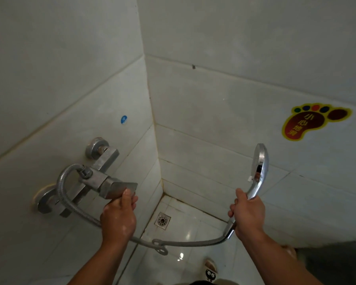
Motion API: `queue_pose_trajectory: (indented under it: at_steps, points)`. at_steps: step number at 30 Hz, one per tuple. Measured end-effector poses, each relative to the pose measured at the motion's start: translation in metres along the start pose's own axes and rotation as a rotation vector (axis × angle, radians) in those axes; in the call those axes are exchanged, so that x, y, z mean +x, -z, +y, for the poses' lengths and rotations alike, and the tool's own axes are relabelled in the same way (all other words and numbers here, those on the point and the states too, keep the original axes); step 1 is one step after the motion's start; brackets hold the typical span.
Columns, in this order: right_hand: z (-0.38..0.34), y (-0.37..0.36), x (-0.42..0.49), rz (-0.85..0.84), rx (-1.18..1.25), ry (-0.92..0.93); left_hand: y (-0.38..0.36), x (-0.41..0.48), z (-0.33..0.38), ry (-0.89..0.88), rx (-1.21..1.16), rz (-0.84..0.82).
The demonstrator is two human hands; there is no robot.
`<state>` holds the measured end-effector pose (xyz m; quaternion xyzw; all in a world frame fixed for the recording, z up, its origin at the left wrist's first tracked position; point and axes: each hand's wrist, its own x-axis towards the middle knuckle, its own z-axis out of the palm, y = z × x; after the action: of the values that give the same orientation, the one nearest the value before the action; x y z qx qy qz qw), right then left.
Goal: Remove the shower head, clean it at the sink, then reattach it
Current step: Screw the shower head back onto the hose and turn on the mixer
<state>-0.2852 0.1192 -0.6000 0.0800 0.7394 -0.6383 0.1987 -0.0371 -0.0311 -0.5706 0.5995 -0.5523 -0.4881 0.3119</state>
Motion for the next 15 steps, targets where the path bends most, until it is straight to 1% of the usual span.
queue_pose_trajectory:
  at_steps: [4,7,15]
  points:
    - [-0.001,0.0,-0.0025,0.023,-0.051,0.019,-0.0025,-0.0087,0.0018,0.011,-0.114,-0.02]
    - [-0.0019,0.0009,-0.0061,0.036,-0.093,0.042,0.0001,-0.0075,0.0014,0.012,-0.116,-0.034]
    - [0.0003,0.0008,-0.0025,0.051,-0.075,0.028,-0.0015,-0.0057,0.0013,0.017,-0.132,-0.033]
